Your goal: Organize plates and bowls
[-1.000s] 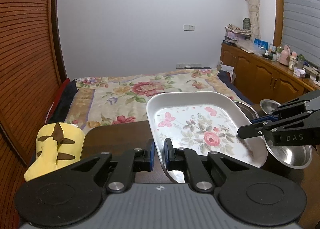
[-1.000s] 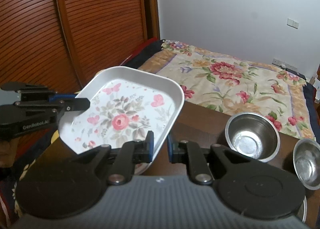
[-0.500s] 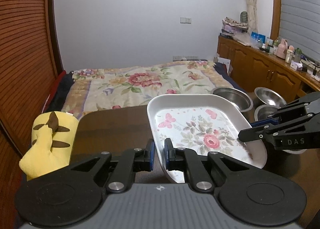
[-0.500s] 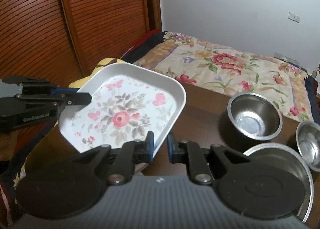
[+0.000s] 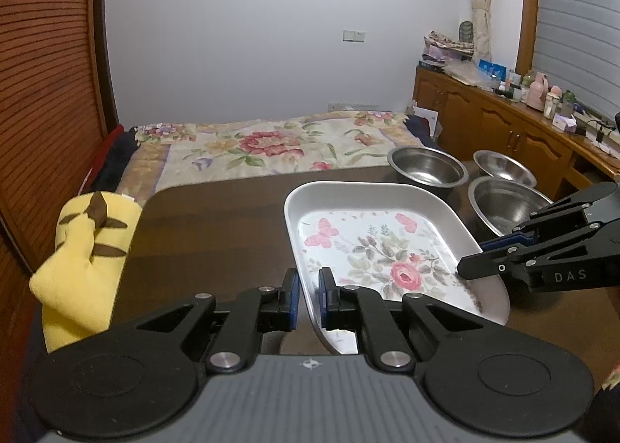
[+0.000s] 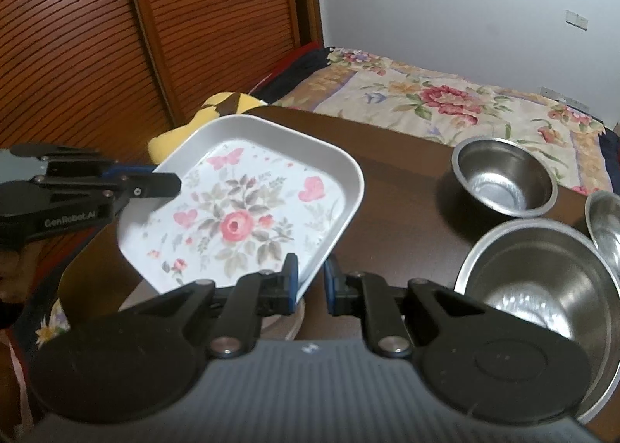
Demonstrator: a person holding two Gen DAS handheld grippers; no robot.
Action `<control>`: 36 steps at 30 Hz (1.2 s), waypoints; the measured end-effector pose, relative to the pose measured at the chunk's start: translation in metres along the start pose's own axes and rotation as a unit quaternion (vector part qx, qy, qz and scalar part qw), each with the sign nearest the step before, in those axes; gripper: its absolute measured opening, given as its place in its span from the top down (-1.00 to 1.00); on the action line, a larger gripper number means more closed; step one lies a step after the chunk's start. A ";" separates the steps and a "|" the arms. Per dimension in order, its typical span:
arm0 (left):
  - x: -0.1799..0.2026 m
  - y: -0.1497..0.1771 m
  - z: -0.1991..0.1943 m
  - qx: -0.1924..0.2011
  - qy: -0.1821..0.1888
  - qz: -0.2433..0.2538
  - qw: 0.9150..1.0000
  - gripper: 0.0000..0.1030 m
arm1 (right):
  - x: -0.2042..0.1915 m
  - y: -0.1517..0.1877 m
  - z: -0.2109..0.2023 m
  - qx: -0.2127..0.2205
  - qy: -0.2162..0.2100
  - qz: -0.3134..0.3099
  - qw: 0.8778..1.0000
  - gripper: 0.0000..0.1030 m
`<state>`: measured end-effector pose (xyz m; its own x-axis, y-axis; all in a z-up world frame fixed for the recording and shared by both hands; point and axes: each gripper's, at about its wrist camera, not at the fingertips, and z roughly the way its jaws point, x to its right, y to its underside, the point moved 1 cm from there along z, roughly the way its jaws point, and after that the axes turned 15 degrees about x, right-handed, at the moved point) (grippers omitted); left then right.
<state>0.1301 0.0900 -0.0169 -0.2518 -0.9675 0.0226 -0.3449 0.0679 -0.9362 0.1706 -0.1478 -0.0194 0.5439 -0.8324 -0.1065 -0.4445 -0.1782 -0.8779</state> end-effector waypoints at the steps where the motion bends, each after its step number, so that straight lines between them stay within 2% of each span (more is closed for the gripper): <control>1: 0.002 0.003 -0.003 0.000 0.000 -0.002 1.000 0.79 | -0.001 0.002 -0.001 -0.001 -0.002 -0.001 1.000 0.69; 17: 0.011 0.041 -0.033 -0.011 -0.007 -0.016 1.000 0.79 | -0.013 0.034 -0.021 0.010 -0.023 -0.001 1.000 0.69; 23: 0.009 0.050 -0.034 -0.019 -0.012 -0.030 0.999 0.79 | -0.014 0.038 -0.024 0.027 -0.030 0.012 0.999 0.69; 36: 0.012 0.059 -0.034 -0.024 -0.024 -0.027 0.999 0.79 | -0.007 0.046 -0.019 0.044 -0.044 0.043 0.997 0.68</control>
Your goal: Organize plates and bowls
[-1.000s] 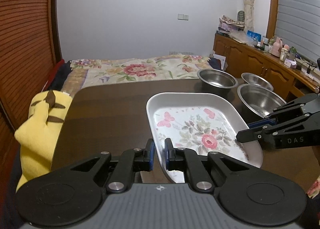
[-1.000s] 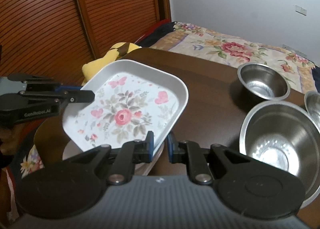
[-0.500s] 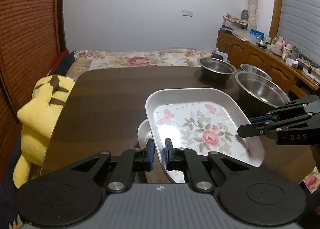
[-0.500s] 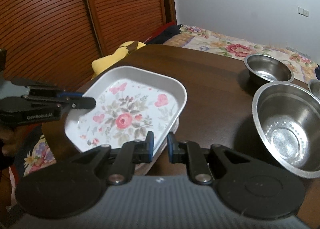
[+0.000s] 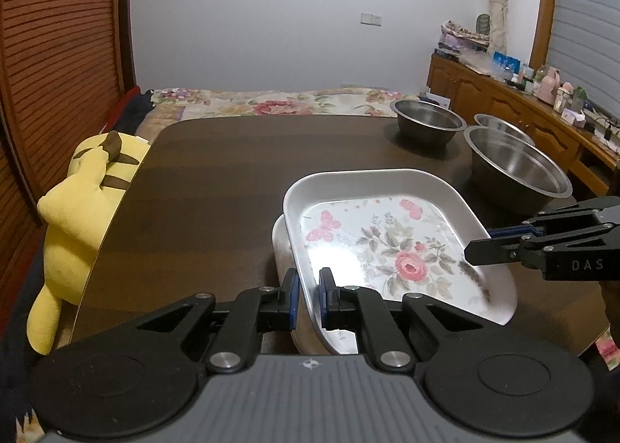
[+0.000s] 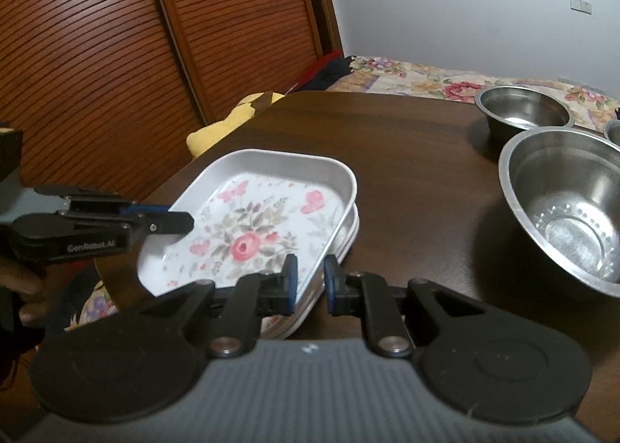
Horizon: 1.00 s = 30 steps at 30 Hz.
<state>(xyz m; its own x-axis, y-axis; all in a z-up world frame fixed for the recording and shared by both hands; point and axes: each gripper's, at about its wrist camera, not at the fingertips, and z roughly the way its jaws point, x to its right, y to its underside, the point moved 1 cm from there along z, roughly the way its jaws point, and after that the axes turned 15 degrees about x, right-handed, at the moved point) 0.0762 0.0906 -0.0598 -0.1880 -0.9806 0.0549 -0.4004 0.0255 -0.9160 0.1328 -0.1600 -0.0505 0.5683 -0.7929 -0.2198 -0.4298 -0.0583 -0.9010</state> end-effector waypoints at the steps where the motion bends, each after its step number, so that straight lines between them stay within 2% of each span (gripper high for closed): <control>1: 0.000 -0.001 0.000 0.000 -0.001 0.000 1.000 0.79 | 0.000 0.001 0.001 0.001 -0.001 0.001 1.000 0.68; 10: 0.001 0.005 0.005 0.000 -0.012 0.007 1.000 0.78 | 0.004 0.008 0.006 0.014 -0.010 0.016 1.000 0.59; 21: -0.003 0.010 0.010 -0.005 -0.019 0.004 1.000 0.76 | 0.013 0.012 0.000 0.029 -0.016 0.029 0.999 0.59; 30: -0.002 -0.009 0.003 0.025 -0.017 0.007 1.000 0.64 | 0.025 -0.003 -0.021 0.063 0.001 0.016 0.998 0.59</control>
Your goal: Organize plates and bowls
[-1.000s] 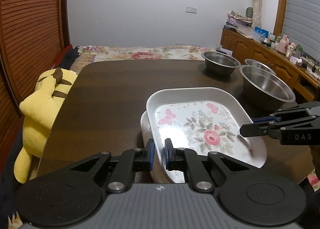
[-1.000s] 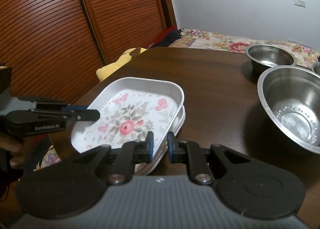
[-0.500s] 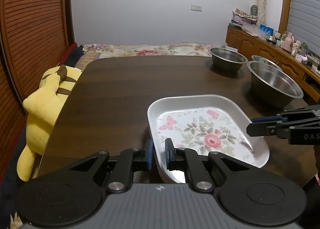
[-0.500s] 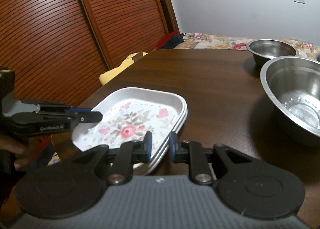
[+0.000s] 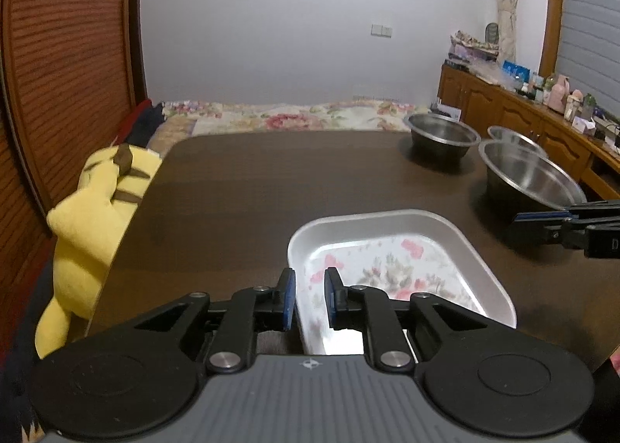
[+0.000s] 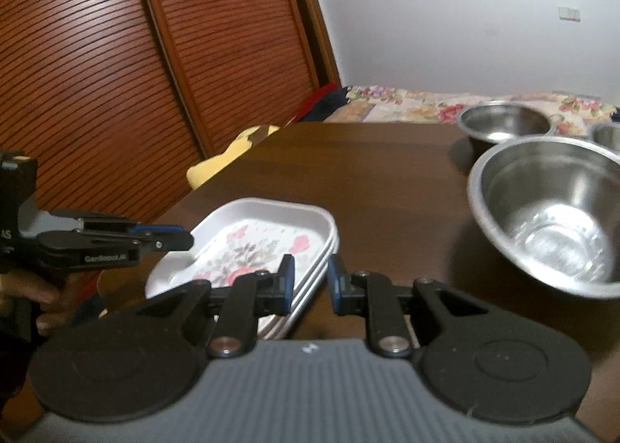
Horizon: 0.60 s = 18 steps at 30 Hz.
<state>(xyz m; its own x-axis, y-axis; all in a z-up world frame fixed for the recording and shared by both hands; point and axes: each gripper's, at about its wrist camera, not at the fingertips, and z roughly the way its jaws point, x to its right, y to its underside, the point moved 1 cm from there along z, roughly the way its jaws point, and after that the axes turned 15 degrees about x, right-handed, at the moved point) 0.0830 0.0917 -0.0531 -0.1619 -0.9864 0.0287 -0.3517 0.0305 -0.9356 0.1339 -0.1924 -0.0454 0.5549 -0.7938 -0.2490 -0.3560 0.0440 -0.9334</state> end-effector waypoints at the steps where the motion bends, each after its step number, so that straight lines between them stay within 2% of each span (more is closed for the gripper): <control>1: 0.002 -0.003 0.000 0.005 0.002 0.002 1.000 0.62 | 0.003 -0.004 -0.003 0.005 0.004 -0.002 1.000 0.59; 8: 0.027 -0.026 0.006 0.031 0.028 0.021 0.999 0.54 | 0.024 -0.025 -0.021 0.036 0.044 -0.025 0.998 0.59; 18: 0.091 -0.046 0.018 0.050 0.093 0.053 0.993 0.39 | 0.057 -0.034 -0.046 0.066 0.097 -0.032 0.993 0.59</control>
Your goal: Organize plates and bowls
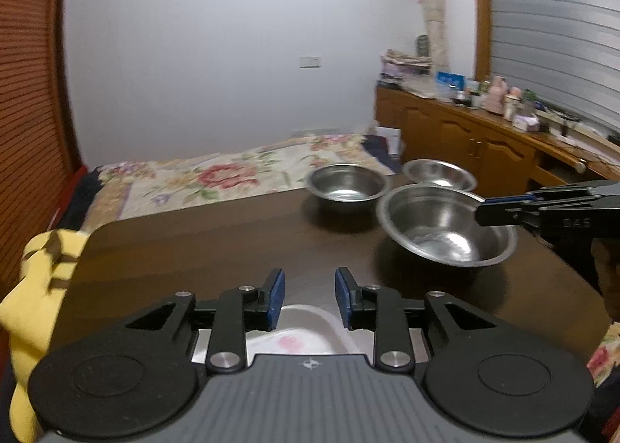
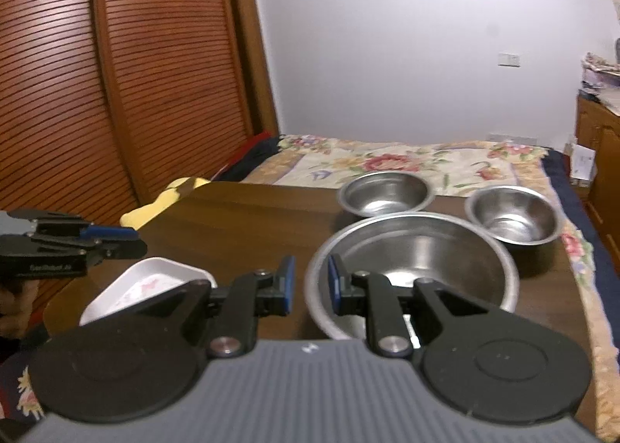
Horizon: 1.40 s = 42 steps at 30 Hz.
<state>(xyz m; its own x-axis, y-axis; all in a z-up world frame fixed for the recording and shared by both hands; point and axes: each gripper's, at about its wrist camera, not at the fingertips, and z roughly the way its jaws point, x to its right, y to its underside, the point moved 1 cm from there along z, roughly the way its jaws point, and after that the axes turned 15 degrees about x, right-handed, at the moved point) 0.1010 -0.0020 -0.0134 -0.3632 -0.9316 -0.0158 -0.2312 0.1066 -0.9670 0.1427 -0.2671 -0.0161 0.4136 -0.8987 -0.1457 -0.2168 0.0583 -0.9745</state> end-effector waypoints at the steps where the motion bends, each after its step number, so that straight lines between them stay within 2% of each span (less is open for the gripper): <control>1: 0.004 -0.001 0.003 0.000 0.005 0.002 1.000 0.38 | 0.004 0.000 -0.002 0.002 0.004 0.001 1.000 0.59; 5: 0.026 -0.001 0.019 -0.003 0.031 0.006 0.999 0.33 | 0.018 0.004 -0.007 0.007 0.021 0.008 1.000 0.59; 10: 0.053 0.000 0.041 -0.004 0.065 0.004 0.998 0.08 | 0.043 0.009 -0.016 0.008 0.039 0.018 0.999 0.57; 13: 0.066 0.001 0.053 -0.006 0.078 0.005 0.997 -0.10 | 0.054 0.013 -0.017 0.008 0.054 0.011 0.998 0.34; 15: 0.073 0.002 0.062 -0.008 0.082 0.002 0.997 -0.15 | 0.062 0.015 -0.016 0.006 0.066 0.008 0.998 0.17; 16: 0.075 0.001 0.065 -0.008 0.083 0.001 0.997 -0.18 | 0.065 0.016 -0.016 0.008 0.073 0.006 0.997 0.14; 20: 0.081 0.002 0.082 -0.010 0.073 -0.008 0.997 -0.19 | 0.079 0.019 -0.014 0.015 0.084 0.016 0.996 0.04; 34: 0.069 0.009 0.118 -0.034 0.010 -0.061 0.998 -0.19 | 0.110 0.032 0.012 0.015 0.062 0.051 0.997 0.04; 42: 0.069 0.013 0.130 -0.047 -0.003 -0.071 0.996 -0.06 | 0.116 0.035 0.024 0.016 0.051 0.067 0.996 0.04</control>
<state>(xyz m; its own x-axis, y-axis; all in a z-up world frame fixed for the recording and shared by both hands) 0.1899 -0.1101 -0.0603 -0.3159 -0.9415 0.1176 -0.3637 0.0057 -0.9315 0.2047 -0.3586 -0.0708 0.2910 -0.9210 -0.2591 -0.2354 0.1936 -0.9524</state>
